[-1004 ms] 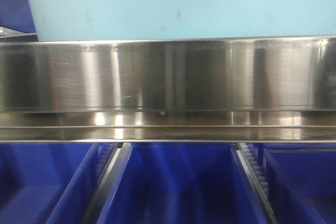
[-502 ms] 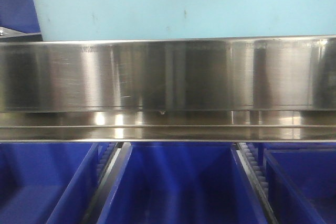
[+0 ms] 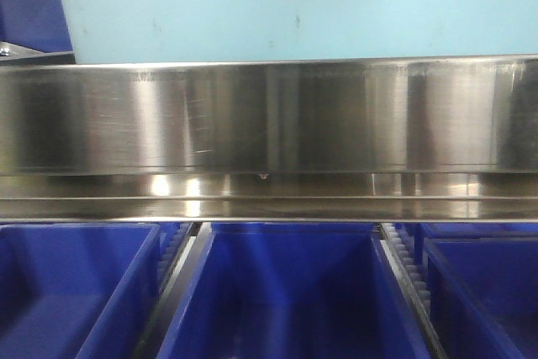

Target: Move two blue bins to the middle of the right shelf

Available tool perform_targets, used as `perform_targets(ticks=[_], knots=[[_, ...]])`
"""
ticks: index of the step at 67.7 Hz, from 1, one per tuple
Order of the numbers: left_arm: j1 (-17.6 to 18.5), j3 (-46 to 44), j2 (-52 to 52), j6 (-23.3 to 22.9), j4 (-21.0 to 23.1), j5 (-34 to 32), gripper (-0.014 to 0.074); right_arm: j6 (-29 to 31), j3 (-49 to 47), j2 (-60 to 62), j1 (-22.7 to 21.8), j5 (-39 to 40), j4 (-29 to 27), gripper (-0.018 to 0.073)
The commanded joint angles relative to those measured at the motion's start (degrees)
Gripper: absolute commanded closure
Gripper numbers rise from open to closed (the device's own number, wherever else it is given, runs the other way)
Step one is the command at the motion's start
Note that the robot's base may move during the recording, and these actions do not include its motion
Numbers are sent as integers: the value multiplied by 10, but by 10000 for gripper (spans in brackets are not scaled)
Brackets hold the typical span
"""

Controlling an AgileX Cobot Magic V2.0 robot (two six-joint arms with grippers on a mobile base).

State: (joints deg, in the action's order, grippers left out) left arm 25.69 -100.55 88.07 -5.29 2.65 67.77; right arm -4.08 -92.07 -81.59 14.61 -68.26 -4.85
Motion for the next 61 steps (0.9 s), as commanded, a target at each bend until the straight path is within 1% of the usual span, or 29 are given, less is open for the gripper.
perform_targets(ticks=[1, 8, 16, 24, 35, 40, 43, 48, 50, 51, 53, 54, 57, 58, 60, 61], knots=[[-3, 50, -9, 11, 45, -44, 8, 6, 33, 4, -2, 32, 6, 64], [-3, 109, -9, 21, 82, -86, 8, 6, 77, 4, -2, 65, -12, 64], [-3, 157, -9, 21, 87, -109, 8, 6, 118, 4, -2, 93, -44, 64], [-1, 181, -9, 21, 96, -110, 8, 6, 149, 4, -2, 108, -45, 64], [3, 197, -9, 21, 97, -118, 8, 6, 174, 4, -2, 117, -45, 66], [3, 197, -9, 21, 97, -121, 14, 6, 176, 4, -2, 118, -45, 109], [3, 197, -9, 21, 97, -122, 38, 6, 176, 4, -2, 118, -45, 173], [3, 197, -9, 21, 97, -126, 142, 6, 176, 4, -2, 118, -45, 306], [3, 197, -9, 21, 97, -128, 200, 6, 176, 4, -2, 117, -45, 382], [3, 197, -9, 21, 98, -128, 232, 6, 176, 4, -2, 117, -45, 398], [3, 197, -9, 21, 99, -130, 302, 6, 176, 4, -2, 117, -45, 461], [3, 197, -9, 21, 99, -130, 338, 6, 176, 4, -2, 117, -45, 508], [3, 197, -9, 21, 102, -130, 452, 6, 176, 4, -2, 116, -45, 596], [3, 197, -9, 21, 102, -130, 491, 6, 176, 4, -2, 116, -45, 610], [3, 197, -9, 21, 103, -130, 570, 6, 176, 4, -2, 116, -45, 676], [3, 197, -9, 21, 103, -130, 608, 6, 176, 4, -2, 116, -45, 688]])
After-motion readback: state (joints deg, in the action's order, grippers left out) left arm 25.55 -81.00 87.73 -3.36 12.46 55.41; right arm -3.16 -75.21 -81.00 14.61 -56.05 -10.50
